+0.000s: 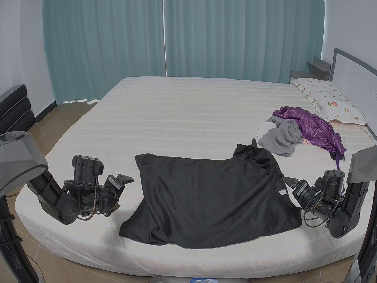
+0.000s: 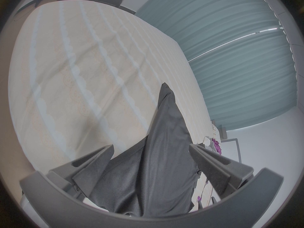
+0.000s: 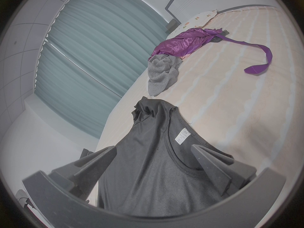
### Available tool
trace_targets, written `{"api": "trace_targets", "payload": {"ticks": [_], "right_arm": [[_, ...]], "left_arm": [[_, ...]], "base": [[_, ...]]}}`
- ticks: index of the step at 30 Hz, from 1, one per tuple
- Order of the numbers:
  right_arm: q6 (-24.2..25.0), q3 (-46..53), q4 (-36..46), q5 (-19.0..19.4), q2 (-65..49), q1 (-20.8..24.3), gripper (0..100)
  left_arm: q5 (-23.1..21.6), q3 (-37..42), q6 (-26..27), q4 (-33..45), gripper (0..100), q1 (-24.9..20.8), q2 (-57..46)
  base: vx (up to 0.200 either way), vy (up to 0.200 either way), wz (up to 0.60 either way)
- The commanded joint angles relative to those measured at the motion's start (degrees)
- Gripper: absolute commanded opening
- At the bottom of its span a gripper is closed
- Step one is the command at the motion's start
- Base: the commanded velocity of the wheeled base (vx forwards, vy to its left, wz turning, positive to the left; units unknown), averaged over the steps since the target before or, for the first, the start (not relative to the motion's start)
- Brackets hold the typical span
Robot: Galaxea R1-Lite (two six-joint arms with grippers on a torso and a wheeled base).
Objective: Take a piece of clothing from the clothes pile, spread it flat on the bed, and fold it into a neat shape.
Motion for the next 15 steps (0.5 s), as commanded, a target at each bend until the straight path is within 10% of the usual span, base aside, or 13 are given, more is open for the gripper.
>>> {"api": "trace_targets", "payload": {"ticks": [1,6,15], "right_arm": [[0.0,0.0,0.0,0.0,0.2,0.0,100],[0.0,0.0,0.0,0.0,0.2,0.0,100],[0.0,0.1,0.0,0.0,0.2,0.0,100]], "left_arm": [[0.0,0.1,0.0,0.0,100,-0.1,0.0],[0.0,0.2,0.0,0.0,100,-0.1,-0.1],[0.2,0.0,0.3,-0.2,100,-0.1,-0.9]], "base": [[0.000,-0.200,0.00],[0.000,-0.200,0.00],[0.000,0.000,0.00]]}}
